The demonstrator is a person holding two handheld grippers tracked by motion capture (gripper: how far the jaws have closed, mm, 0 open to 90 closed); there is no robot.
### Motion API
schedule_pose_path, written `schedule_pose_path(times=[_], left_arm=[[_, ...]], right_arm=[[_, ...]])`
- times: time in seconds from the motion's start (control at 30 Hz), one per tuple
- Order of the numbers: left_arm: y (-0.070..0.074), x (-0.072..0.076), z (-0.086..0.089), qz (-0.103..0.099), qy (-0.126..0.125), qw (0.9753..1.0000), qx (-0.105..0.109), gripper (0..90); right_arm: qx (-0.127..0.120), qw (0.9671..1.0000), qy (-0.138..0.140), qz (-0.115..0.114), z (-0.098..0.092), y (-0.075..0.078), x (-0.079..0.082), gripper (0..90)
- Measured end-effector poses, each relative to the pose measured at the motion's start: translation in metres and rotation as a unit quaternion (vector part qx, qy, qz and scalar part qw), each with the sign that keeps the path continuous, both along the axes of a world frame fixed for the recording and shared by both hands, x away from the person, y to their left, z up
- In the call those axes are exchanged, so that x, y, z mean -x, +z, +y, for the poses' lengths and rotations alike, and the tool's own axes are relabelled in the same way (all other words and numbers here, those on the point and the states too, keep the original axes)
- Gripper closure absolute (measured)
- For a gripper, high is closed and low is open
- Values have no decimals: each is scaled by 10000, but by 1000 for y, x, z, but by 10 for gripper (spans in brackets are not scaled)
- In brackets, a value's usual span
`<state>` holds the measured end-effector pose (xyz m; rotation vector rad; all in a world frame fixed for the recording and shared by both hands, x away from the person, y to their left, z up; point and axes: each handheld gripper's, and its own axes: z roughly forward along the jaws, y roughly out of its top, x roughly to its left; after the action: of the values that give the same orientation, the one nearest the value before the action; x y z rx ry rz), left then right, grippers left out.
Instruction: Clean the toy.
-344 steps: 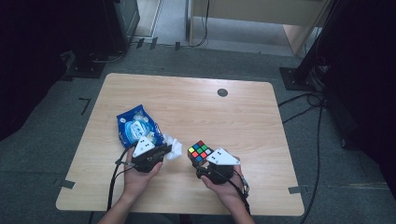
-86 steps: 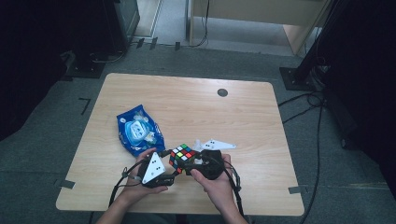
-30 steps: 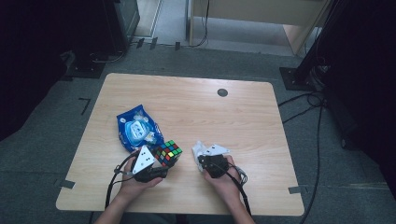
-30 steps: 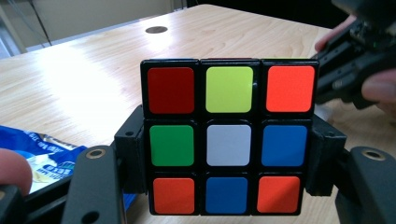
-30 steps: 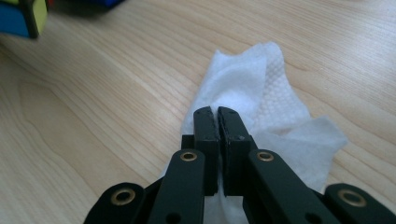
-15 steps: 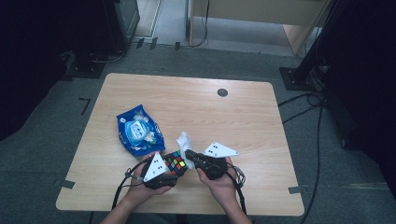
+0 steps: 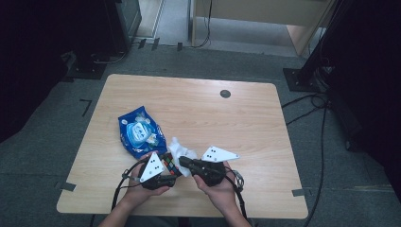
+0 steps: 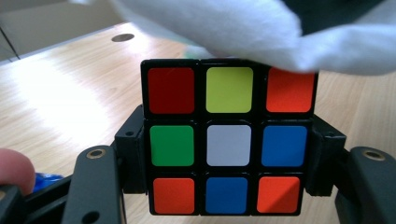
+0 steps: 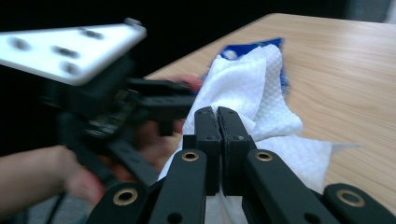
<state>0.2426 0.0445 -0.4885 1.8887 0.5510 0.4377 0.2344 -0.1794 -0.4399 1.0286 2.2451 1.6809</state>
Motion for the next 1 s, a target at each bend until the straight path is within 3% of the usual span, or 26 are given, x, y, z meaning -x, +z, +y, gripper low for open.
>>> schedule_pose_path(times=[0.17,0.33,0.4,0.5,0.63,0.7,0.8,0.9,1.0], left_arm=[[1,3,-3,-30,-95,9999,-65,342],[-1,7,-11,-13,-228,9997,-72,342],[-2,9,-16,-25,-279,9996,-102,342],[-2,9,-18,-16,-243,9996,-130,341],[1,3,-7,64,-93,9999,36,341],[3,0,1,65,17,9999,109,342],[6,-3,9,72,97,9998,184,342],[9,-5,15,85,114,9990,415,342],[10,-6,15,39,161,9993,330,341]], right_arm=[[-77,9985,-454,287,-16,-11,-11,893],[6,9970,-711,294,-19,-14,-13,892],[-98,9972,-661,336,-16,-12,-11,892],[-183,9988,-417,184,-7,-6,-4,891],[-145,9999,-61,-65,4,2,5,889],[-157,9998,-84,-59,2,2,5,889],[-150,9993,-336,48,-9,-4,-2,889],[-49,9974,-682,228,-22,-12,-10,889],[131,9938,-1060,318,-35,-22,-18,889]])
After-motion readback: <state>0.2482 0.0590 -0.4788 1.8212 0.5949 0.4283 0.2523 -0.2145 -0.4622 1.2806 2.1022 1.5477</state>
